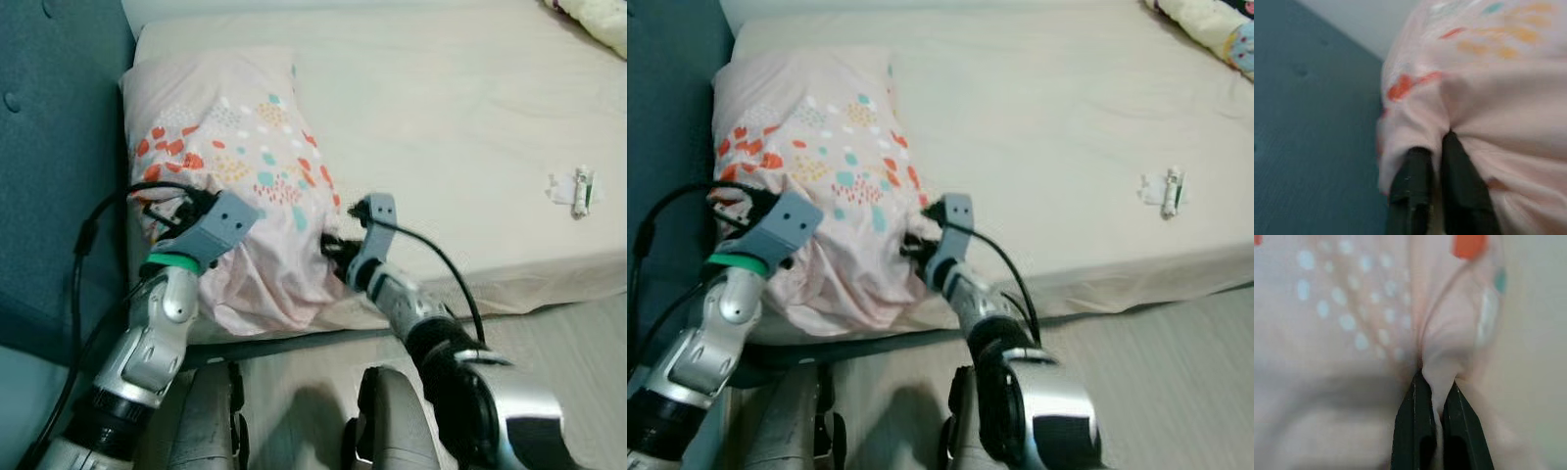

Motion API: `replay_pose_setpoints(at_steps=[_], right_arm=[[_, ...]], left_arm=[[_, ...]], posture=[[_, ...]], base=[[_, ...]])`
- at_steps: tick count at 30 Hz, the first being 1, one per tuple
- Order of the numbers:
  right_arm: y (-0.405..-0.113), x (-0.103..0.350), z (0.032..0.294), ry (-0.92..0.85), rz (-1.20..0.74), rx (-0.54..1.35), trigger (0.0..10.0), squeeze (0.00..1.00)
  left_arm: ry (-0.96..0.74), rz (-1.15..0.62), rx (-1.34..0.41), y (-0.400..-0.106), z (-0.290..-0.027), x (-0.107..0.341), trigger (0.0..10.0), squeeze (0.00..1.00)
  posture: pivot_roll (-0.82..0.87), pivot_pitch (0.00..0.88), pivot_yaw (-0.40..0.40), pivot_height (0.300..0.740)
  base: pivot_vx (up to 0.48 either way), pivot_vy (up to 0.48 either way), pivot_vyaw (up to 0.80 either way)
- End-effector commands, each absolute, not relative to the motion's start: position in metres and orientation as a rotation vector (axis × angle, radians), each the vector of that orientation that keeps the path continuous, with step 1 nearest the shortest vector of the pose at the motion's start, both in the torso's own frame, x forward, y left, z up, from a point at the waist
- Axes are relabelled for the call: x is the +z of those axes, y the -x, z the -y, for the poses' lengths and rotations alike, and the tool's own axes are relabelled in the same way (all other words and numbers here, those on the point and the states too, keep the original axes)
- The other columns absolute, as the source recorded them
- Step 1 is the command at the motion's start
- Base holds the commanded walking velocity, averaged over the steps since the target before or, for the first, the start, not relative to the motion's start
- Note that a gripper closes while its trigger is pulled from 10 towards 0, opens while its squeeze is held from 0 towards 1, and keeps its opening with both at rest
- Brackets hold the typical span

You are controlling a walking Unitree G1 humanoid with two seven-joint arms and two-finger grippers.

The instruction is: Clean up the room

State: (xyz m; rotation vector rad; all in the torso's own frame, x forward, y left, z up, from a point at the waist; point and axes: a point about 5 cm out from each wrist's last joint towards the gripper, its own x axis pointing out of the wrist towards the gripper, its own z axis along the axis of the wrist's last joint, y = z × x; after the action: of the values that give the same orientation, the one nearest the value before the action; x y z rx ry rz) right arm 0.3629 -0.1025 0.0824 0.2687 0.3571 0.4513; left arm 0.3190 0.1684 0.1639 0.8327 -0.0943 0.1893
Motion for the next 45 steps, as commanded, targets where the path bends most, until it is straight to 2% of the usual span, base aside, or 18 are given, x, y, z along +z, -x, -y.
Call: replay_pose_setpoints(at_steps=[1,4,5,6,7,8,13,14,16,19,22,23,27,32,34,36,41,45], right_arm=[[-0.352,0.066,0.103,-0.273,-0.398,0.449,10.0,0.00],[-0.348,0.060,0.109,-0.282,-0.394,0.440,10.0,0.00],[-0.348,0.060,0.110,-0.283,-0.391,0.438,10.0,0.14],[-0.347,0.060,0.113,-0.280,-0.379,0.436,10.0,0.39],[-0.347,0.060,0.113,-0.280,-0.379,0.436,10.0,0.39],[-0.346,0.059,0.121,-0.260,-0.355,0.426,10.0,1.00],[-0.346,0.065,0.132,-0.261,-0.271,0.437,10.0,0.98],[-0.346,0.071,0.135,-0.276,-0.213,0.472,10.0,0.00],[-0.346,0.075,0.137,-0.285,-0.173,0.497,10.0,0.00],[-0.335,0.084,0.130,-0.301,-0.126,0.735,10.0,0.00],[-0.310,0.082,0.130,-0.230,-0.149,0.929,10.0,0.00],[-0.306,0.079,0.133,-0.216,-0.160,0.928,10.0,0.00],[-0.300,0.074,0.146,-0.201,-0.165,0.873,10.0,0.00],[-0.299,0.070,0.171,-0.108,-0.152,0.732,10.0,0.00],[-0.300,0.067,0.179,0.002,-0.172,0.679,10.0,0.00],[-0.304,0.067,0.195,0.234,-0.234,0.649,10.0,0.00],[-0.309,0.075,0.197,0.239,-0.272,0.676,10.0,0.00],[-0.318,0.069,0.191,0.273,-0.358,0.731,10.0,0.00]], left_arm=[[-0.844,0.070,0.230,-0.315,-0.181,0.159,10.0,1.00],[-0.864,0.051,0.249,-0.310,-0.193,0.158,10.0,1.00],[-0.869,0.045,0.254,-0.309,-0.195,0.157,10.0,1.00],[-0.881,0.029,0.250,-0.304,-0.201,0.155,10.0,1.00],[-0.881,0.029,0.250,-0.304,-0.201,0.155,10.0,1.00],[-0.894,-0.014,0.232,-0.293,-0.211,0.148,10.0,1.00],[-0.838,0.014,0.176,-0.281,-0.208,0.148,10.0,1.00],[-0.799,0.050,0.159,-0.278,-0.205,0.153,10.0,0.00],[-0.773,0.075,0.151,-0.276,-0.203,0.157,10.0,0.00],[-0.654,0.144,0.116,-0.273,-0.201,0.173,10.0,0.00],[-0.452,0.039,-0.166,-0.263,-0.196,0.168,10.0,0.00],[-0.406,-0.057,-0.314,-0.256,-0.192,0.158,10.0,0.00],[-0.336,-0.175,-0.579,-0.235,-0.190,0.147,10.0,0.00],[-0.345,-0.136,-0.633,-0.240,-0.182,0.153,10.0,0.00],[-0.401,-0.133,-0.657,-0.243,-0.174,0.150,10.0,0.00],[-0.589,-0.236,-0.770,-0.251,-0.156,0.121,10.0,0.00],[-0.573,-0.324,-0.853,-0.254,-0.153,0.106,10.0,0.00],[-0.687,-0.454,-0.906,-0.264,-0.162,0.073,10.0,0.00]], posture=[[0.11,0.139,0.040,0.605],[0.10,0.138,0.048,0.605],[0.10,0.138,0.048,0.605],[0.10,0.143,0.049,0.605],[0.10,0.143,0.049,0.605],[0.11,0.146,0.047,0.605],[0.12,0.152,0.038,0.605],[0.12,0.152,0.036,0.605],[0.12,0.152,0.036,0.605],[0.11,0.159,0.033,0.605],[0.11,0.158,0.028,0.605],[0.11,0.158,0.027,0.605],[0.11,0.157,0.024,0.605],[0.11,0.154,0.024,0.605],[0.10,0.157,0.025,0.605],[0.09,0.168,0.019,0.605],[0.08,0.185,0.020,0.605],[0.10,0.220,0.027,0.605]], base=[[0.000,0.000,0.00],[0.000,0.000,0.00],[0.000,0.000,0.00],[0.000,0.000,0.00],[0.000,0.000,0.00],[0.000,0.000,0.00],[0.000,0.000,0.00],[0.000,0.000,0.00],[0.000,0.000,0.00],[0.000,0.000,0.00],[0.000,0.000,0.00],[0.000,0.000,0.00],[0.000,0.000,0.00],[0.000,0.000,0.00],[0.000,0.000,0.00],[0.000,0.000,0.00],[0.000,0.000,0.00],[0.000,0.000,0.00]])
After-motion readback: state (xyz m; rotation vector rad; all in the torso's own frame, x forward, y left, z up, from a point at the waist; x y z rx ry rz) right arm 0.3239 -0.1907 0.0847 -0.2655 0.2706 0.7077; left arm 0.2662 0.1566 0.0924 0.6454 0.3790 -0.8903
